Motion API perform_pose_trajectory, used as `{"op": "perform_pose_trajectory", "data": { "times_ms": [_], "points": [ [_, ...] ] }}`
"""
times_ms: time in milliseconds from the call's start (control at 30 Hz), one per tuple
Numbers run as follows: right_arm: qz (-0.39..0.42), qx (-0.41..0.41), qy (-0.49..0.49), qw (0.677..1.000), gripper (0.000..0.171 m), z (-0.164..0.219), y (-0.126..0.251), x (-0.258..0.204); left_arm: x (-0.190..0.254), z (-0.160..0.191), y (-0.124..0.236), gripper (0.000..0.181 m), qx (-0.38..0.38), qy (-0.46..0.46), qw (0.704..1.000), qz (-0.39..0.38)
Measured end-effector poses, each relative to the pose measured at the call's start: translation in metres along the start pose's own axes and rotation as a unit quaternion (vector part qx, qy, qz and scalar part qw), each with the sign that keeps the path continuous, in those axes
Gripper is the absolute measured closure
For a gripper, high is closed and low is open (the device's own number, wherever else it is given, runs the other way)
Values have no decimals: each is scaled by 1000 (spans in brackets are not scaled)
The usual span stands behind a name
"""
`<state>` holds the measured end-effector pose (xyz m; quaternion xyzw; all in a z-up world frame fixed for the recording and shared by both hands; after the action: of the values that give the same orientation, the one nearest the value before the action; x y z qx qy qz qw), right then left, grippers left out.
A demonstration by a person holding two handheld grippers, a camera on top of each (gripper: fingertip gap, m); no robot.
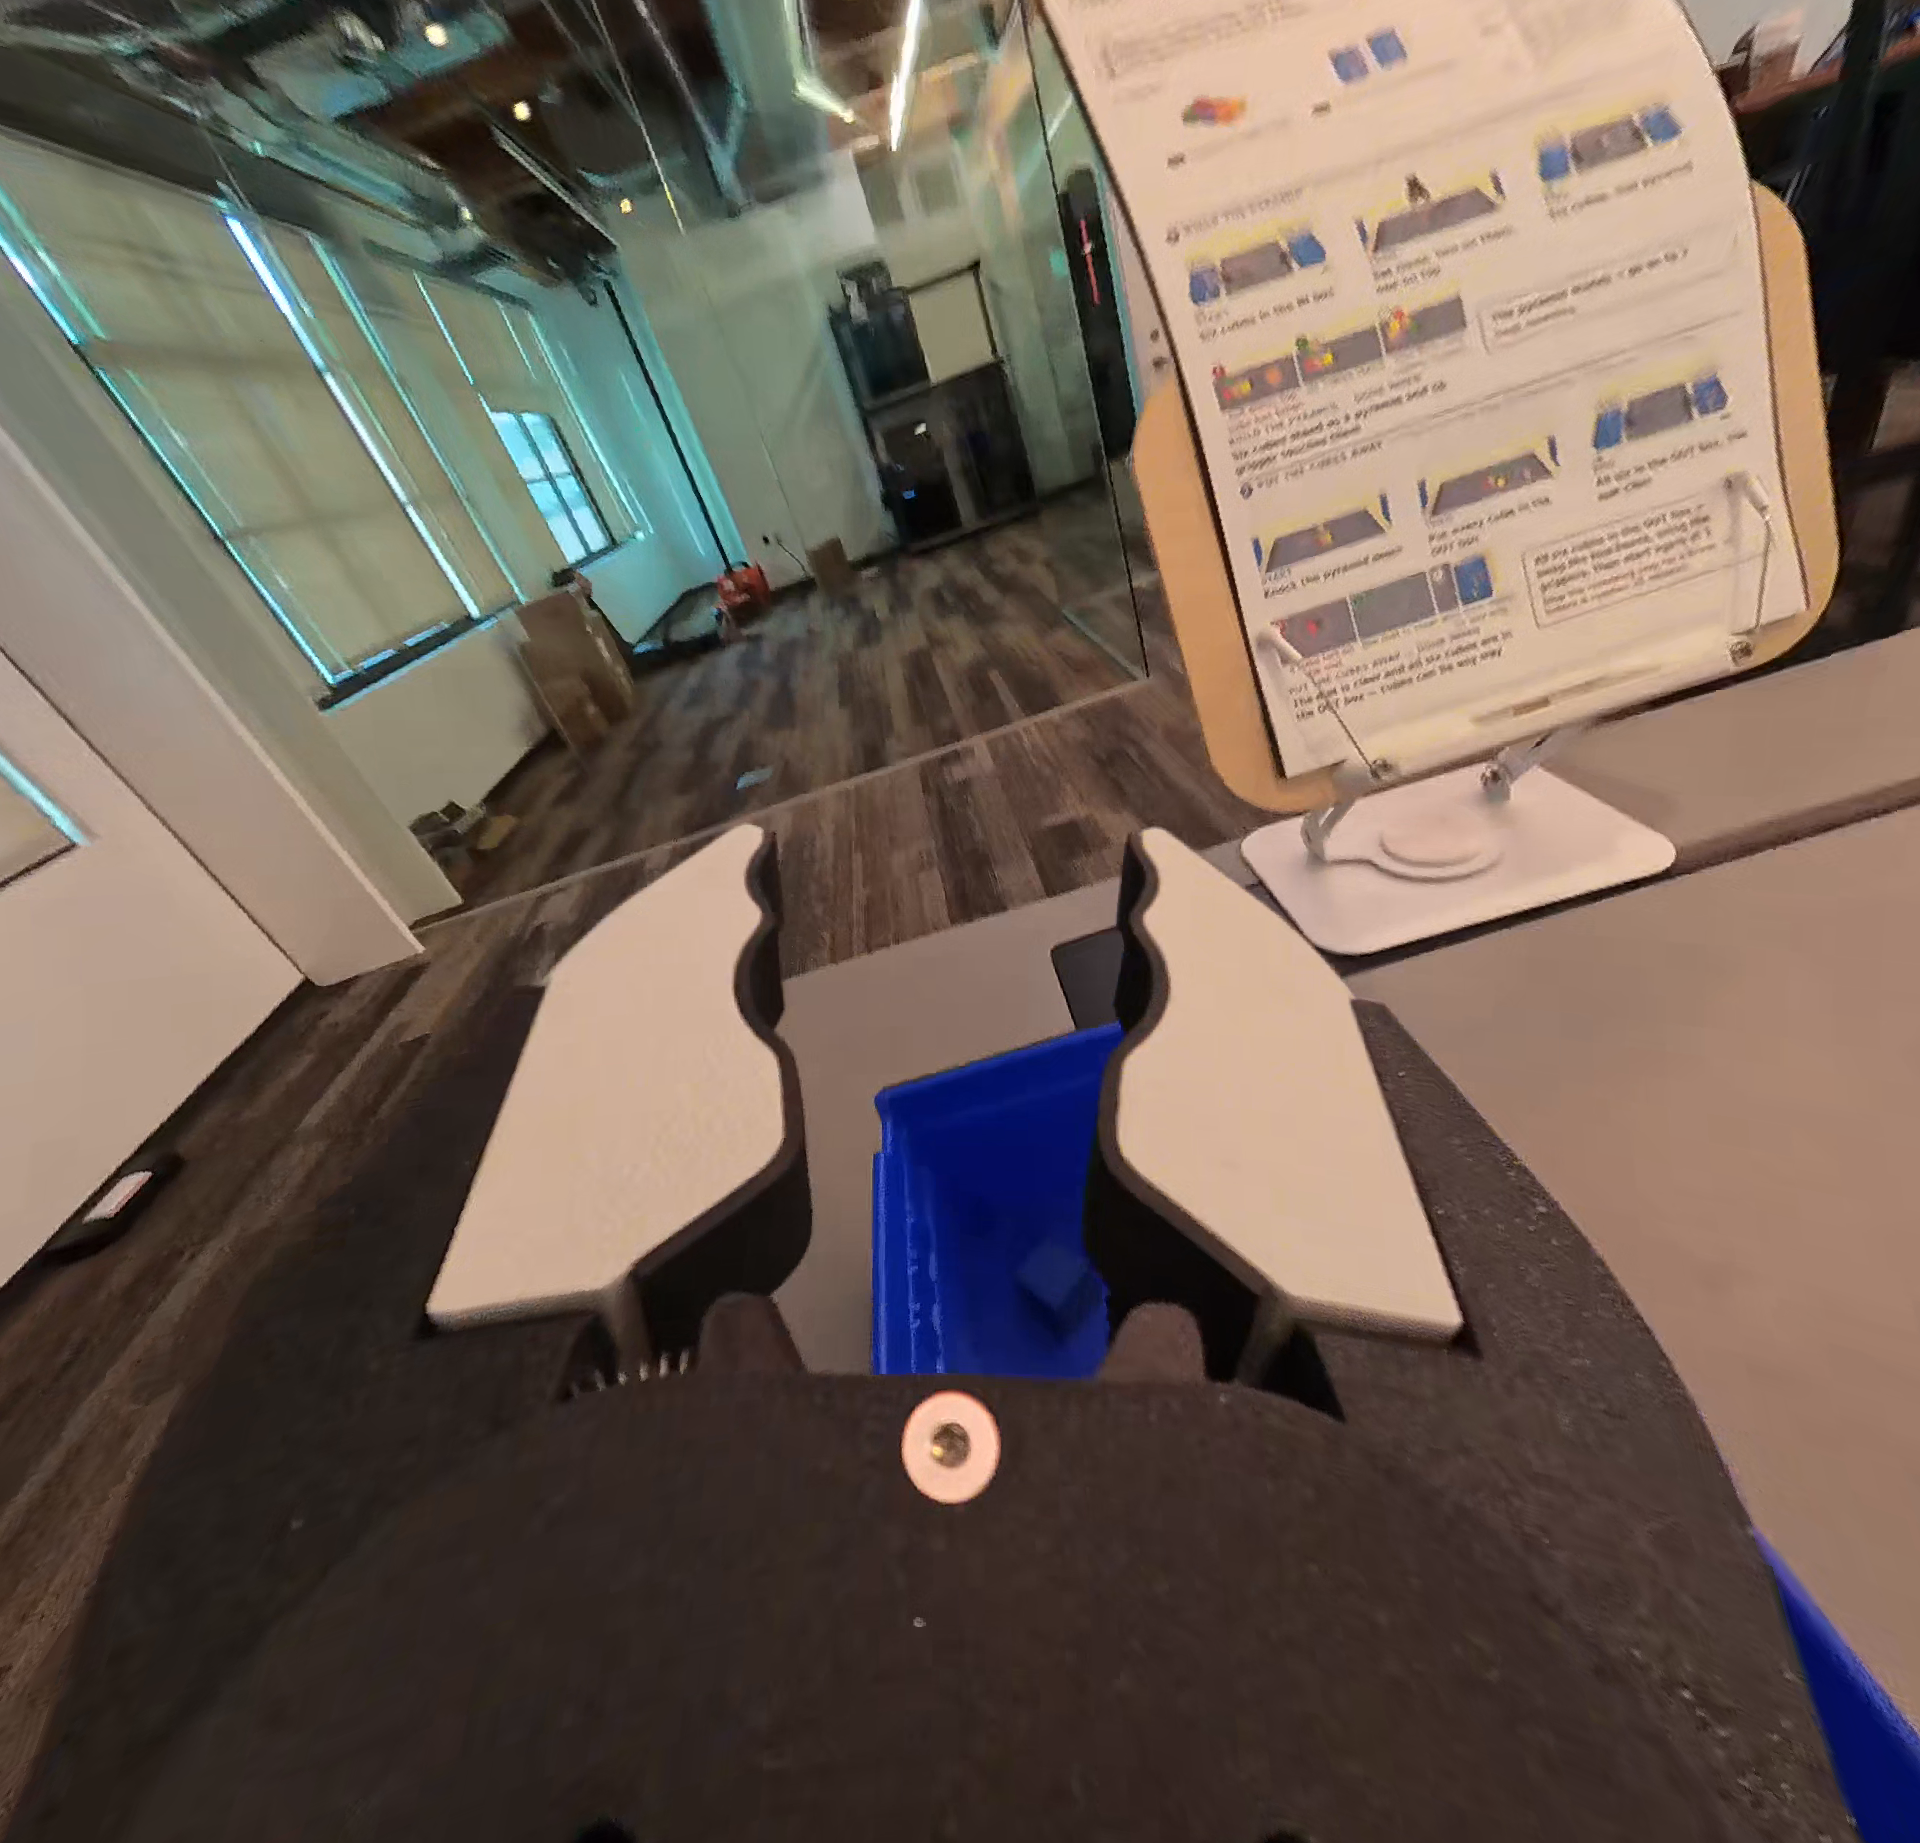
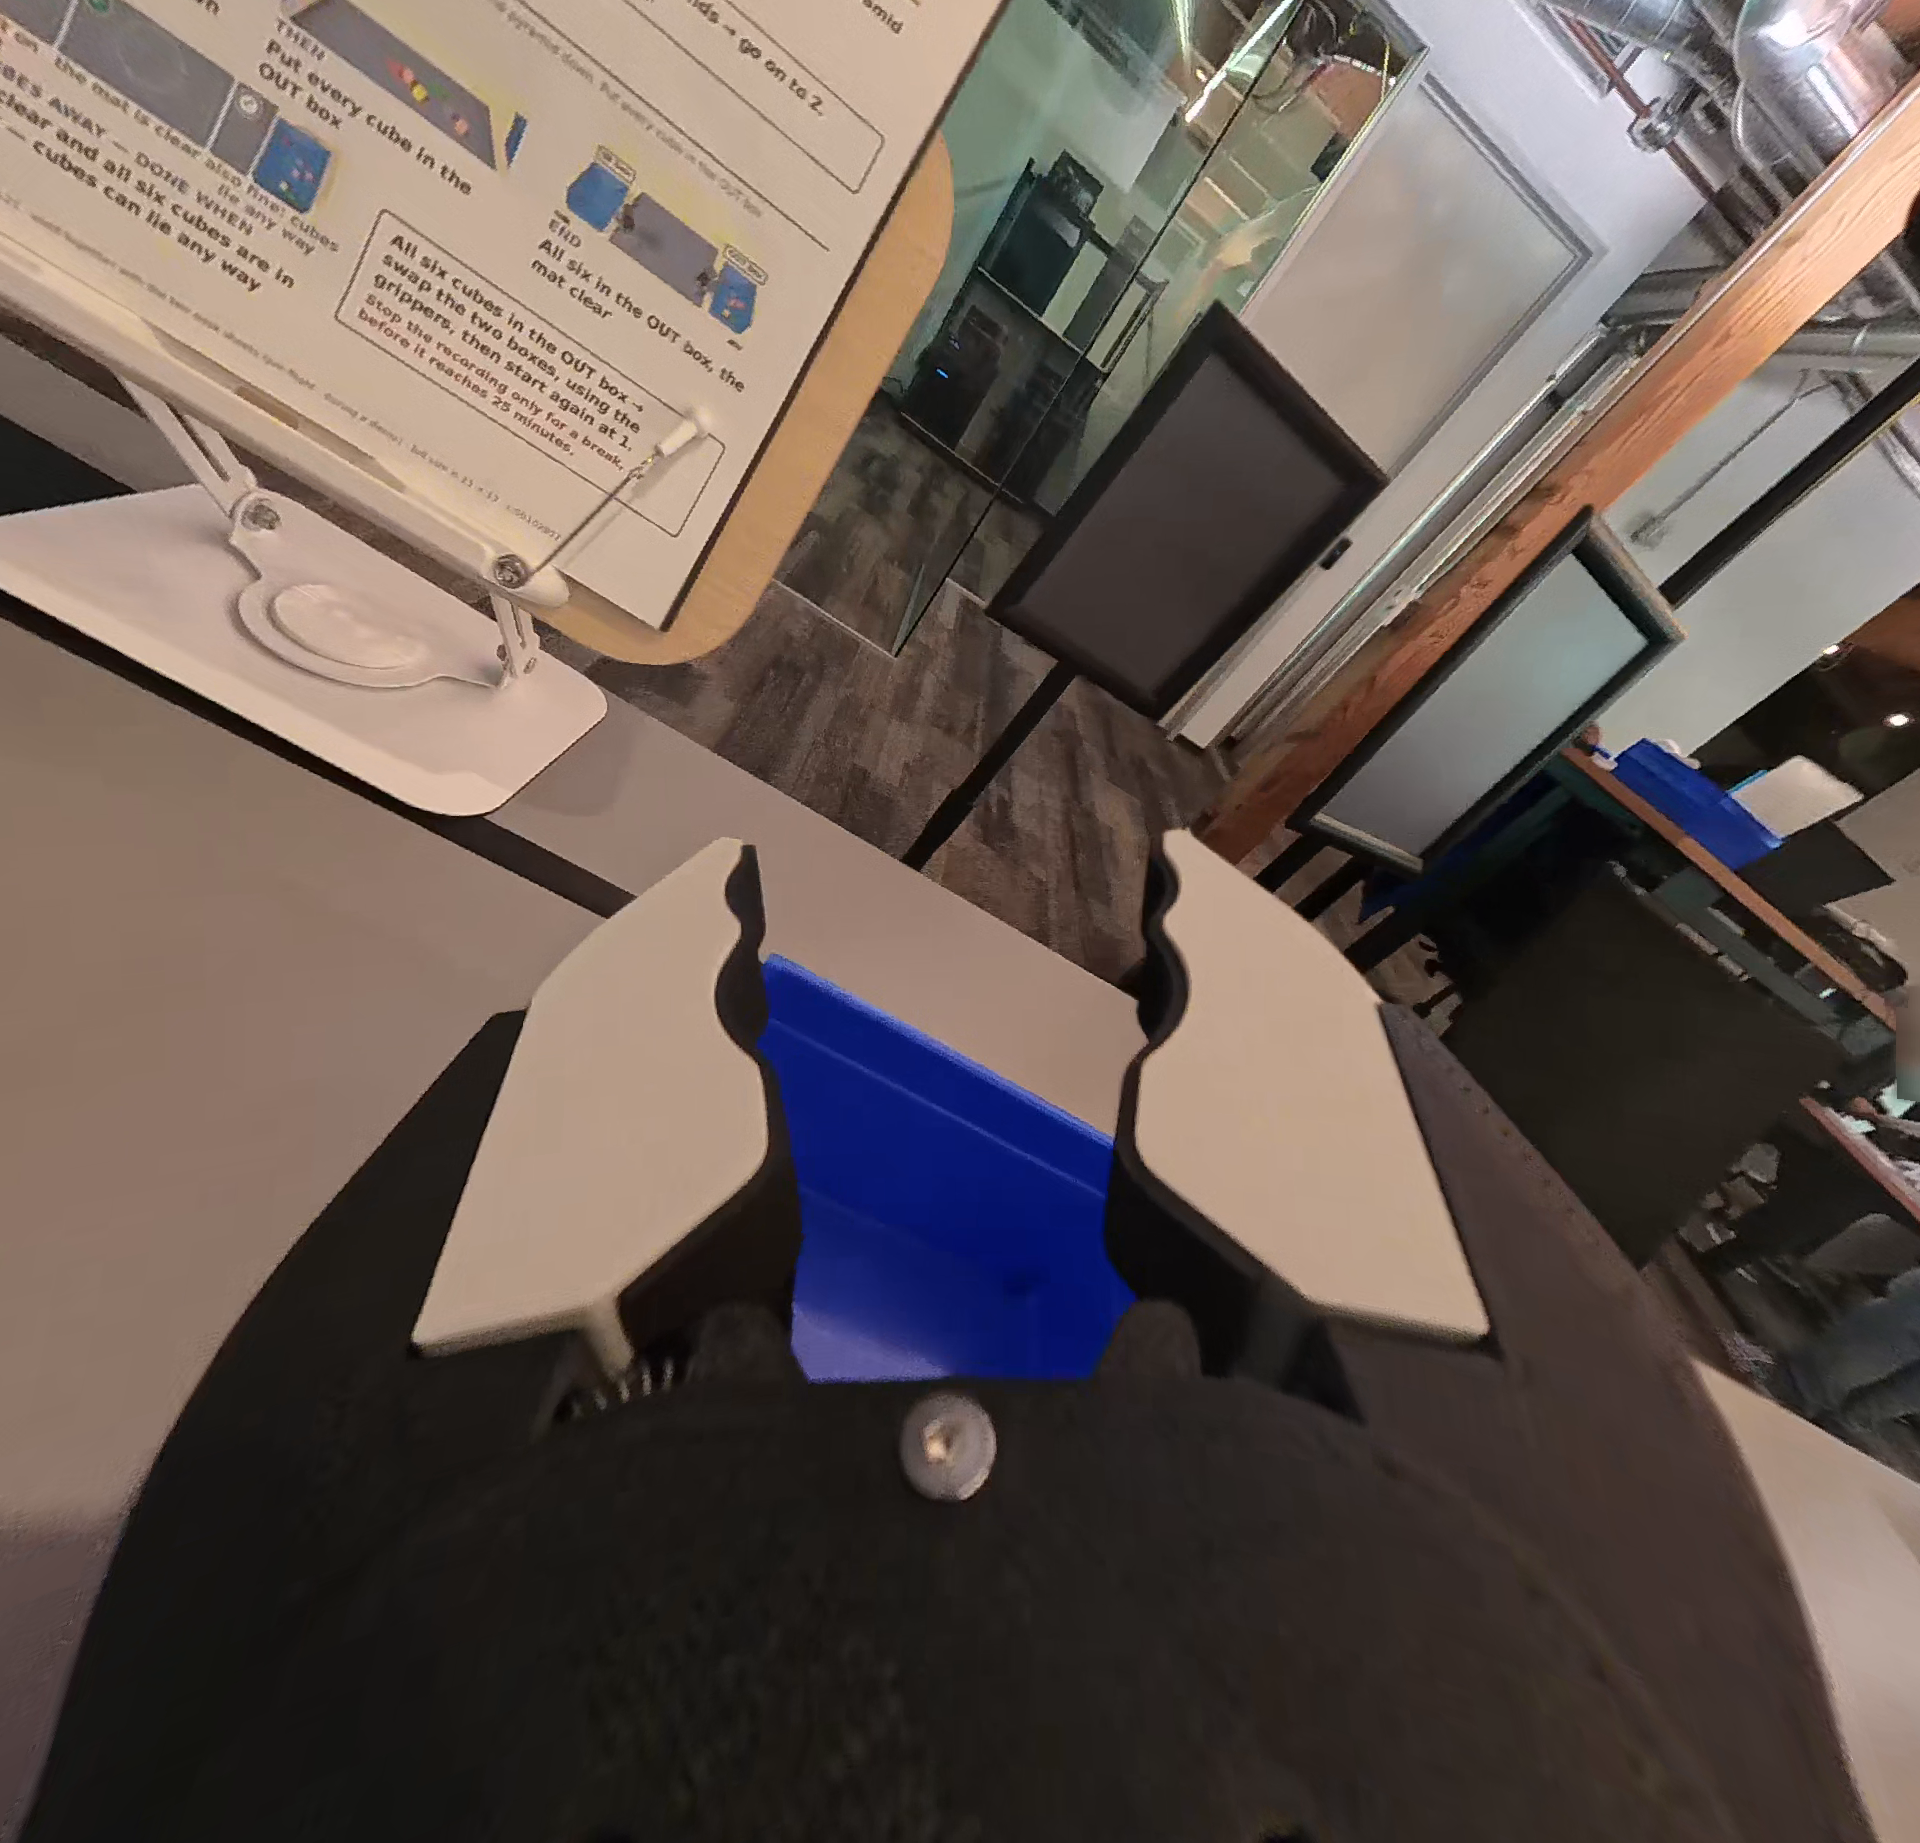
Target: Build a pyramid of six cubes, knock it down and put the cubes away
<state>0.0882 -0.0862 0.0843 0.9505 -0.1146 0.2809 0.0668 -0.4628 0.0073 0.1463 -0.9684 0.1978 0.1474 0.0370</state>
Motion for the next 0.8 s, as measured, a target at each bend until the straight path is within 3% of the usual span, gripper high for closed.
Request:
{"op": "perform_pose_trajectory", "data": {
  "times_ms": [167,300,467,800],
  "points": [
    [-10,4,48,999,102,-4,-1,-22,13,7,-5,146,-2,-10,999,51],
    [-16,-3,88,996,103,-5,-3,-35,23,20,-8,146,-86,-66,989,102],
    [-32,-5,107,994,104,-6,-4,-45,41,32,3,149,-198,-187,950,152],
    [-49,-18,139,989,104,-4,-8,-57,49,79,-13,142,-414,-178,870,200]
  ]
}}
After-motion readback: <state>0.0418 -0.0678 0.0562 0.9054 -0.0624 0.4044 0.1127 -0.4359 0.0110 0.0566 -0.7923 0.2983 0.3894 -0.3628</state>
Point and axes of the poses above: each gripper's, where its closed fingertips meet, y back along the fingers, z out of its underside, x = y × z across the jaws, the point moved 10 cm from there along y, back along the fingers, and after that the axes turned 1 degree about -x, right-handed, at the moved point
